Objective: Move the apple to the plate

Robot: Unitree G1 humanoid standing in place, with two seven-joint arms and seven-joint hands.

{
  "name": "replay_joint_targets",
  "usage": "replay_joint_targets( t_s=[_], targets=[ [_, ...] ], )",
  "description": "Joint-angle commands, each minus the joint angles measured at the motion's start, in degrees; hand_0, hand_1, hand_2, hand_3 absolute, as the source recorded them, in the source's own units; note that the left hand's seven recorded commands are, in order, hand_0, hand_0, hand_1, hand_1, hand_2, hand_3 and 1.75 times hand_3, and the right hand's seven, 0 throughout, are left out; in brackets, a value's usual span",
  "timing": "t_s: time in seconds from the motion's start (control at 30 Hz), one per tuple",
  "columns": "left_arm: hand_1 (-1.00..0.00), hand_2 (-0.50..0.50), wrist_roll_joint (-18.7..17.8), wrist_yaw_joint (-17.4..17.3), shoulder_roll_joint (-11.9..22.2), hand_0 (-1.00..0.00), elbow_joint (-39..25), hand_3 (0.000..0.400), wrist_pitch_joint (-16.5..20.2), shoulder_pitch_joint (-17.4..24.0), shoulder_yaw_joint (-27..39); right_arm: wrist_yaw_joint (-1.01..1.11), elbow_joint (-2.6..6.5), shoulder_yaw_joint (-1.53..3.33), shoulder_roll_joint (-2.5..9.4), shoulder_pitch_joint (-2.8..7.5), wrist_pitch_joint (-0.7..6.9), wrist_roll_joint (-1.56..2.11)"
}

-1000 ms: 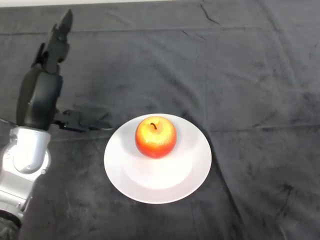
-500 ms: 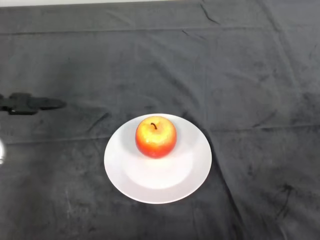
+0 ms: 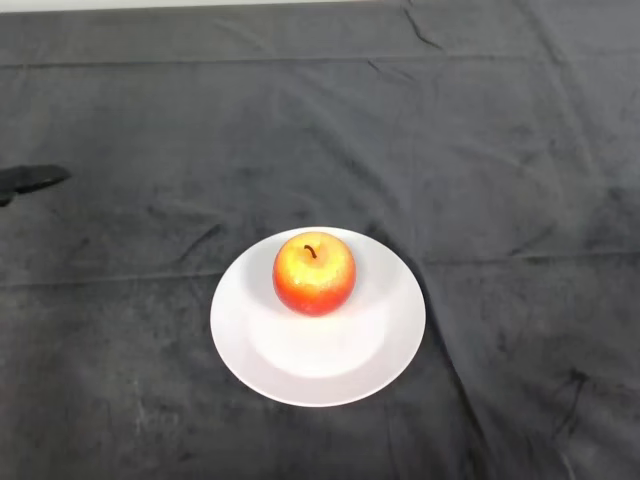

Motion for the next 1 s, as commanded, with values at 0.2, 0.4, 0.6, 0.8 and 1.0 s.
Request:
replay_joint_targets(
  t_s=[0.2,0.4,0.6,0.8,1.0],
  targets=[
    [0.0,0.0,-1.8,0.9,4.5,0.0,-2.8,0.0,-0.3,2.1,3.5,-0.1,-1.93,-0.69,-1.05,-1.03,-0.24,0.81],
    [0.0,0.0,-2.4,1.5,5.1,0.0,1.6,0.0,-3.4,1.7,5.4,-0.09,-1.89,-0.7,-1.07,-1.05,-0.25,0.81],
    [0.0,0.0,-3.5,1.7,5.8,0.0,8.9,0.0,-6.4,-0.1,7.0,-0.05,-1.78,-0.72,-1.11,-1.09,-0.26,0.82],
    [0.0,0.0,-4.9,1.5,6.9,0.0,15.9,0.0,-8.1,-1.9,8.8,0.0,-1.63,-0.76,-1.16,-1.15,-0.28,0.83],
    [0.0,0.0,-5.0,2.4,7.0,0.0,19.8,0.0,-7.7,-4.2,9.3,0.07,-1.46,-0.8,-1.22,-1.21,-0.31,0.85]
  ],
)
